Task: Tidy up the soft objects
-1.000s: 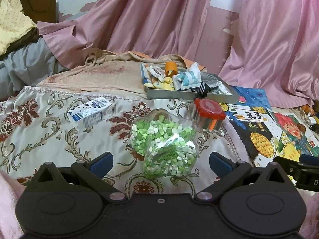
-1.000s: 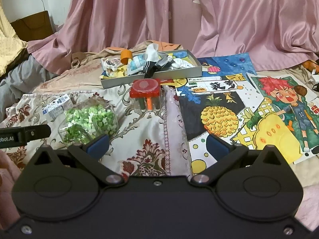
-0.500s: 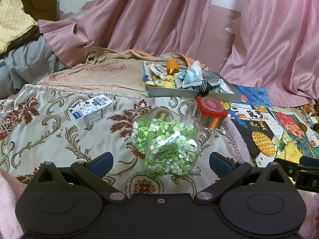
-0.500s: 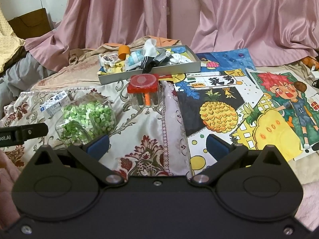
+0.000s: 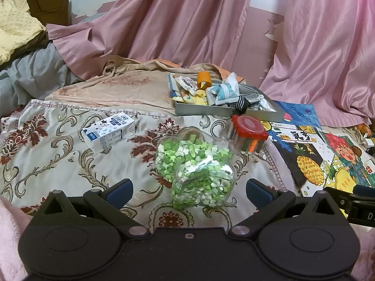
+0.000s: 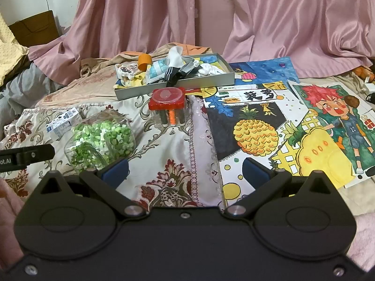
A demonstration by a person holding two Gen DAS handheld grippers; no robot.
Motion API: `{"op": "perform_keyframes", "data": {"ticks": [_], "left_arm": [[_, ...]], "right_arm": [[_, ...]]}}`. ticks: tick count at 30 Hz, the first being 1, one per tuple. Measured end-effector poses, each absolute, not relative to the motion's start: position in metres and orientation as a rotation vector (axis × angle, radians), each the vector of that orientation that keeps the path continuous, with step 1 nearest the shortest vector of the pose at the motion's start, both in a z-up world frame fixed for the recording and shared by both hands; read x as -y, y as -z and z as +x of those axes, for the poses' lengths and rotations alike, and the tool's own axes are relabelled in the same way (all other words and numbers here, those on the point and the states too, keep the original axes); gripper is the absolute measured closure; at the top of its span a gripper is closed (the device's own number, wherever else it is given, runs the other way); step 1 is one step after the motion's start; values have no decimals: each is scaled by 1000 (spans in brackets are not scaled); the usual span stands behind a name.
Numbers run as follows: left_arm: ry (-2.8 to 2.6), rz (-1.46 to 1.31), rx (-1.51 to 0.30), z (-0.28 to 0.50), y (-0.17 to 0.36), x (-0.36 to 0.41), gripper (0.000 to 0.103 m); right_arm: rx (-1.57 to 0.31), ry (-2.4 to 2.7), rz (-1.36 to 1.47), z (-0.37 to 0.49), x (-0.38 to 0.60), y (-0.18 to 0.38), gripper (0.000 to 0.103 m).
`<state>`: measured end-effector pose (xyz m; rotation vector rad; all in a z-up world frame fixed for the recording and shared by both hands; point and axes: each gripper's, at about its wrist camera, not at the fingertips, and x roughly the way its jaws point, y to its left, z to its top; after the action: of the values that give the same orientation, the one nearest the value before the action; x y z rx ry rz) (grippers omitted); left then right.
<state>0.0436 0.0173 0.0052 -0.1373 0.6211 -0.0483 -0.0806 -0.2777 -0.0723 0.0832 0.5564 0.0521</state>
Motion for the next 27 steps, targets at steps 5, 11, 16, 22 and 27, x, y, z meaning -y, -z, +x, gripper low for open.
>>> {"op": "perform_keyframes", "data": {"ticks": [5, 11, 16, 22, 27], "left_arm": [[48, -137, -621, 44, -5, -17, 1], [49, -137, -620, 44, -5, -17, 1], [50, -136, -616, 43, -6, -17, 1], [55, -128, -611, 41, -7, -15, 1], [58, -150, -623, 41, -5, -15, 1]], "right_arm": [[-557, -52, 83, -81, 278, 72, 0], [-556, -52, 83, -81, 278, 72, 0], [-556, -52, 82, -81, 278, 72, 0], [-556, -52, 82, -81, 279, 72, 0], [-556, -53, 81, -81, 280, 72, 0]]}}
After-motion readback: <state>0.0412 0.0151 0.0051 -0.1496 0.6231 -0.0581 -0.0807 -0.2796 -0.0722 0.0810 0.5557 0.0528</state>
